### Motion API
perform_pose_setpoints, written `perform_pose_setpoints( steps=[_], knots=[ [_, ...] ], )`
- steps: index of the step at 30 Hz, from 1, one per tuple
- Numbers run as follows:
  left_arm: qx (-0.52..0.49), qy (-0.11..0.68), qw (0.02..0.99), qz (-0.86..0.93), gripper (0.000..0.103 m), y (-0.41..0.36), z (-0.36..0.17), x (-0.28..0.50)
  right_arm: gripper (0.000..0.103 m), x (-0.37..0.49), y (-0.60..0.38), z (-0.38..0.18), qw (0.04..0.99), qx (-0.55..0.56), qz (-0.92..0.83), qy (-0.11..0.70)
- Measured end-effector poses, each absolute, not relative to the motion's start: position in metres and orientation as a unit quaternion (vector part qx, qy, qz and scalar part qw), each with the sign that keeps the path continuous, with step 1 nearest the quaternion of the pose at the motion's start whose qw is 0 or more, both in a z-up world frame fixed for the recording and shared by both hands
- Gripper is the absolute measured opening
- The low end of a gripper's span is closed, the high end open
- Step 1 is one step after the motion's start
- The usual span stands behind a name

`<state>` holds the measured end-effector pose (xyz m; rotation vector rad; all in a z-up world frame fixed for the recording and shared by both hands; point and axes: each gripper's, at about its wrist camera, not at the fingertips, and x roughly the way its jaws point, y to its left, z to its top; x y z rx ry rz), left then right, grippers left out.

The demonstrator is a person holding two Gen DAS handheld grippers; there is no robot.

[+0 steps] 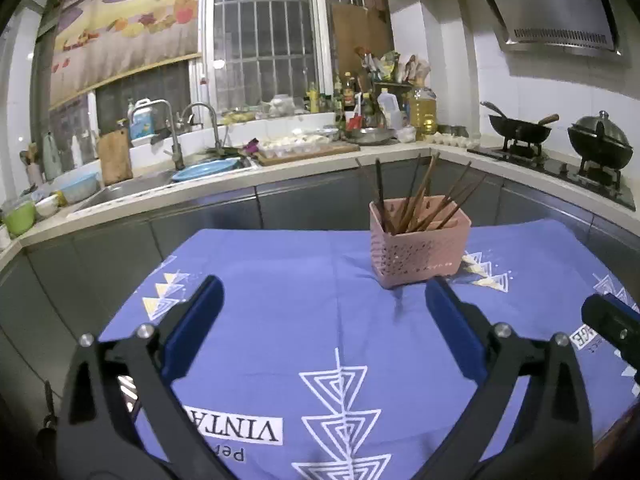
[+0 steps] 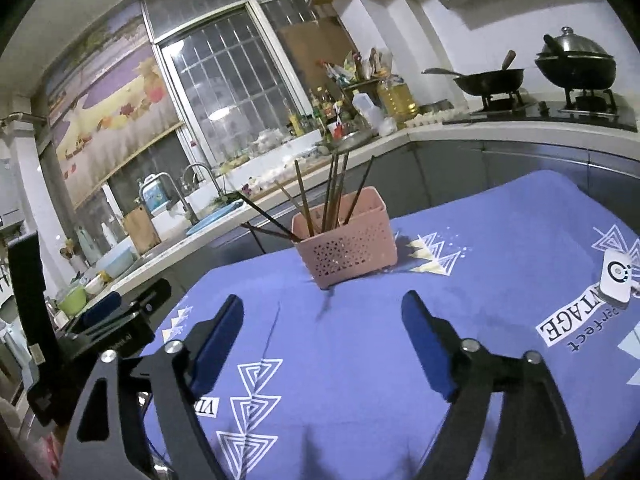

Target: Organize utensils

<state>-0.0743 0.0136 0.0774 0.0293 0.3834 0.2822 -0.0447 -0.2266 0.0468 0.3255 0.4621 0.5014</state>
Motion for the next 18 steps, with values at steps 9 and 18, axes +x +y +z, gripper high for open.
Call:
perform_pose_setpoints(
  steps=[9,18],
  knots=[
    [-0.003,0.199,0.972,0.121,0.097,0.016,0.079,-0.076,0.086,-0.048,-0.228,0.049,0.934,0.161,0.232,0.218],
    [-0.023,0.243,0.964,0.104,0.097,0.022,0.060,-0.060,0.091,-0.040,-0.226,0.043,0.939,0.159,0.205,0.226]
  ],
)
